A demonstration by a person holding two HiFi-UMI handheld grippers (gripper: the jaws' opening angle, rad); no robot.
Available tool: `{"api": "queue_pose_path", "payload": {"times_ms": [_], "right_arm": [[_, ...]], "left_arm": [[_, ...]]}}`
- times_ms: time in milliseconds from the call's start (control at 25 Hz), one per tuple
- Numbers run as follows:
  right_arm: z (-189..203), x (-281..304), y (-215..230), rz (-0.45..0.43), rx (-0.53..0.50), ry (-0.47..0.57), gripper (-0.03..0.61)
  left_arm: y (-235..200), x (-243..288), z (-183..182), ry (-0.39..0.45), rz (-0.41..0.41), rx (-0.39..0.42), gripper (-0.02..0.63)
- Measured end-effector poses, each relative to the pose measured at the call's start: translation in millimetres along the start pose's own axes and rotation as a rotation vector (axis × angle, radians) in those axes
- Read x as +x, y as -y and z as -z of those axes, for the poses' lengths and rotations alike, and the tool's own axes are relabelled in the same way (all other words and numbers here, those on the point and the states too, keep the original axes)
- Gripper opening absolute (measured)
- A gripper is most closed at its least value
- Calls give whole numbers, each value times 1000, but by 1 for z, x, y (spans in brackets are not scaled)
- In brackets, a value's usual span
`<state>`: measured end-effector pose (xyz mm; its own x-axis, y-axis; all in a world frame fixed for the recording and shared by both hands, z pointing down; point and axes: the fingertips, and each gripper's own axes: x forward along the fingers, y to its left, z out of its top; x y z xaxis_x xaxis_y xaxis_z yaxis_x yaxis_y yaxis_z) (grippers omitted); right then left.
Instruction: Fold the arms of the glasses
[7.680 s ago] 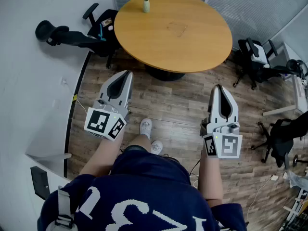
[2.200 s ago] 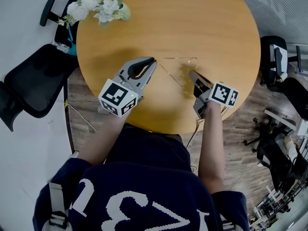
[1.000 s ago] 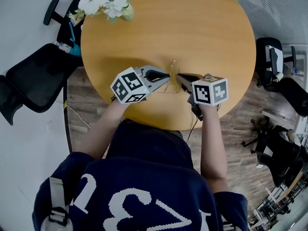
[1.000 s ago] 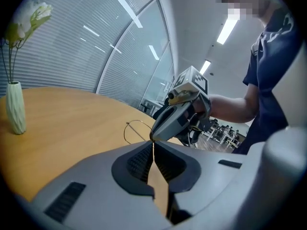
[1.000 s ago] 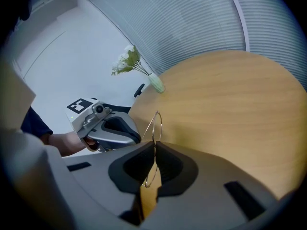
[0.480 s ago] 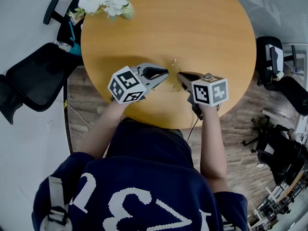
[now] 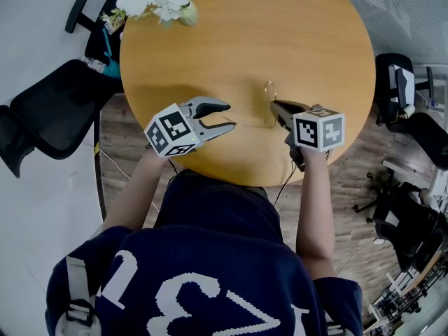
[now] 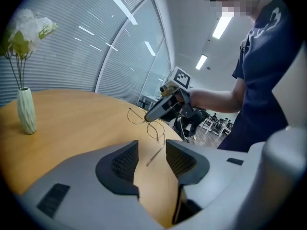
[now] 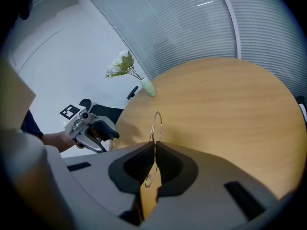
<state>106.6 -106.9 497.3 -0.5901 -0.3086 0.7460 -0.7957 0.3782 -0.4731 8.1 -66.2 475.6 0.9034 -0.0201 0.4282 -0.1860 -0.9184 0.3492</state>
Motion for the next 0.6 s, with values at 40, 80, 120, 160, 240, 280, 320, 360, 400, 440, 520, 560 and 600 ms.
{"api": "queue_pose_path", "payload": {"times_ms": [40, 80, 120, 160, 240, 280, 320, 360, 400, 440, 520, 560, 600], "right_arm": [[0, -1, 0, -2, 2, 0, 31], [0, -1, 0, -4, 2, -1, 31], [0, -1, 0, -7, 2, -3, 31], [1, -2, 0, -10, 2, -4, 31], [1, -2, -2, -14, 1, -7, 31], [1, -2, -2, -15, 0, -8, 31], [1, -2, -3, -16, 0, -8, 31], [2, -2, -3, -16, 0, -9, 31], [2, -2, -3, -16, -1, -9, 31], [2, -1, -4, -17, -2, -10, 31], [3, -1, -4, -18, -5, -12, 31], [4, 0, -4, -19, -6, -14, 31], [4, 1, -5, -21, -7, -16, 31]], "left_arm": [[2, 2, 4, -20, 4, 12, 178], [4, 3, 8, -39, 7, 23, 196], [4, 5, 12, -54, 7, 33, 201], [4, 6, 14, -62, 5, 38, 201], [3, 7, 17, -62, 7, 39, 198], [3, 7, 18, -59, 12, 38, 195], [3, 6, 17, -54, 19, 41, 170], [4, 6, 17, -51, 27, 48, 125], [6, 5, 16, -50, 38, 55, 95], [7, 4, 17, -53, 51, 61, 88], [9, 4, 18, -62, 70, 71, 81], [10, 4, 18, -62, 74, 73, 80], [9, 4, 18, -59, 76, 72, 80]]}}
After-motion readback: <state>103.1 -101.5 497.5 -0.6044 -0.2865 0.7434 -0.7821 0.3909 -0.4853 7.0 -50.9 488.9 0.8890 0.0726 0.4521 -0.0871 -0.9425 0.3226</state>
